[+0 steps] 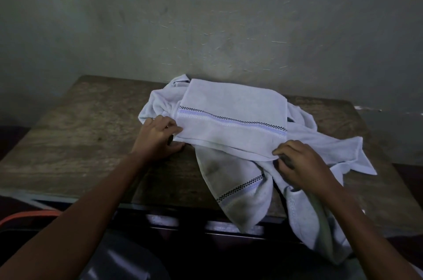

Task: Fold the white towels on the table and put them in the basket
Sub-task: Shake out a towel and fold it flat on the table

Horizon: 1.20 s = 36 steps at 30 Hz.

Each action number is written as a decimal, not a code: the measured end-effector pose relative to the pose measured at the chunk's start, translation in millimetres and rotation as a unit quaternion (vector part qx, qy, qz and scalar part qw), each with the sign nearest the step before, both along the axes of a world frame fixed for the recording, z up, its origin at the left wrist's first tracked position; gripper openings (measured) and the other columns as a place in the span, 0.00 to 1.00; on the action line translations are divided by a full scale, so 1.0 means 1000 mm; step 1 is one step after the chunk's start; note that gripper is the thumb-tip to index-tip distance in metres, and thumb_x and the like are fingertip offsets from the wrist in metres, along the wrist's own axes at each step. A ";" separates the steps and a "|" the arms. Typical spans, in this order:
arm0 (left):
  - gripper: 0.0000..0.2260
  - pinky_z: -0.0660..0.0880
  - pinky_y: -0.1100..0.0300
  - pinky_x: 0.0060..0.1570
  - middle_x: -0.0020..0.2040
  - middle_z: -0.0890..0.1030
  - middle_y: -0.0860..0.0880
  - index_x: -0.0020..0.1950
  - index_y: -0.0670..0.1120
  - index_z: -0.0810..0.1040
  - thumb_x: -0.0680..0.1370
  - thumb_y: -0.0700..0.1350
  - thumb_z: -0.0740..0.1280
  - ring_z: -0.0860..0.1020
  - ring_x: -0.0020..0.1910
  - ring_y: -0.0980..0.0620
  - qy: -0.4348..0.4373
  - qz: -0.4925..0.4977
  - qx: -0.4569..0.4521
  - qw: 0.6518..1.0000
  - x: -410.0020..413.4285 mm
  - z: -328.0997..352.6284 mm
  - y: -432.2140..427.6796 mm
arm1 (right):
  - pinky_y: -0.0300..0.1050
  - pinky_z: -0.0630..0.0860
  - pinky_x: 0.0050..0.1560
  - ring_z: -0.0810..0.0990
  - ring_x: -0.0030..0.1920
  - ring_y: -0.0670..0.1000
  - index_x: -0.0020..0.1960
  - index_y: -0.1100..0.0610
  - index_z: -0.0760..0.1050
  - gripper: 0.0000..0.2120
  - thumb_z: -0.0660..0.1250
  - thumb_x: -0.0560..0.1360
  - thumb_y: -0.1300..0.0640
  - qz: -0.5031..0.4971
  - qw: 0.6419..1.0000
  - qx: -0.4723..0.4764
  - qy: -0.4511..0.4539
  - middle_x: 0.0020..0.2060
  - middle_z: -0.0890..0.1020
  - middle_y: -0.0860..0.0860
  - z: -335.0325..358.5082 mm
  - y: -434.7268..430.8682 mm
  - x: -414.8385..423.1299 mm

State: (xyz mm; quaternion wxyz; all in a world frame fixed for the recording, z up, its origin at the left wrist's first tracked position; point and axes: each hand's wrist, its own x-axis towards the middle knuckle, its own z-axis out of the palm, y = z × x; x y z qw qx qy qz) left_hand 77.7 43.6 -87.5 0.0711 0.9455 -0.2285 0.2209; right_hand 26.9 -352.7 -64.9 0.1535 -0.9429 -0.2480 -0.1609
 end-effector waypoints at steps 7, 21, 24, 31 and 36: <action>0.13 0.64 0.55 0.42 0.47 0.82 0.51 0.49 0.48 0.83 0.71 0.54 0.67 0.78 0.47 0.49 -0.044 -0.051 -0.029 0.997 0.004 -0.005 -0.014 | 0.44 0.73 0.49 0.77 0.47 0.49 0.49 0.56 0.77 0.10 0.60 0.74 0.53 -0.018 0.995 0.083 0.043 0.44 0.80 0.49 0.009 -0.003 0.002; 0.10 0.60 0.56 0.44 0.41 0.83 0.56 0.44 0.52 0.82 0.71 0.50 0.62 0.78 0.41 0.53 -0.006 -0.032 -0.084 0.996 -0.001 0.024 -0.009 | 0.40 0.71 0.52 0.74 0.49 0.46 0.52 0.59 0.77 0.09 0.66 0.74 0.68 -0.038 0.992 0.117 0.032 0.46 0.79 0.52 0.018 -0.008 0.003; 0.11 0.56 0.55 0.47 0.39 0.80 0.62 0.44 0.55 0.83 0.71 0.55 0.62 0.75 0.42 0.58 0.068 -0.005 -0.118 0.991 0.000 0.033 -0.005 | 0.38 0.69 0.50 0.74 0.48 0.48 0.51 0.61 0.77 0.06 0.65 0.75 0.66 -0.021 0.994 0.100 0.023 0.45 0.79 0.54 0.020 -0.009 0.006; 0.07 0.51 0.56 0.42 0.38 0.78 0.63 0.45 0.61 0.83 0.70 0.57 0.67 0.72 0.46 0.57 0.124 0.039 -0.102 0.986 0.004 0.036 0.003 | 0.31 0.64 0.50 0.73 0.49 0.48 0.54 0.54 0.74 0.13 0.56 0.78 0.49 0.000 0.997 0.035 0.068 0.49 0.76 0.49 0.017 -0.008 0.002; 0.04 0.53 0.57 0.44 0.39 0.80 0.62 0.41 0.61 0.82 0.70 0.51 0.73 0.74 0.46 0.60 0.167 0.065 -0.073 0.981 0.008 0.075 0.001 | 0.31 0.65 0.52 0.76 0.49 0.47 0.57 0.44 0.72 0.11 0.54 0.79 0.52 0.001 0.998 0.016 0.063 0.48 0.77 0.48 0.034 -0.010 0.002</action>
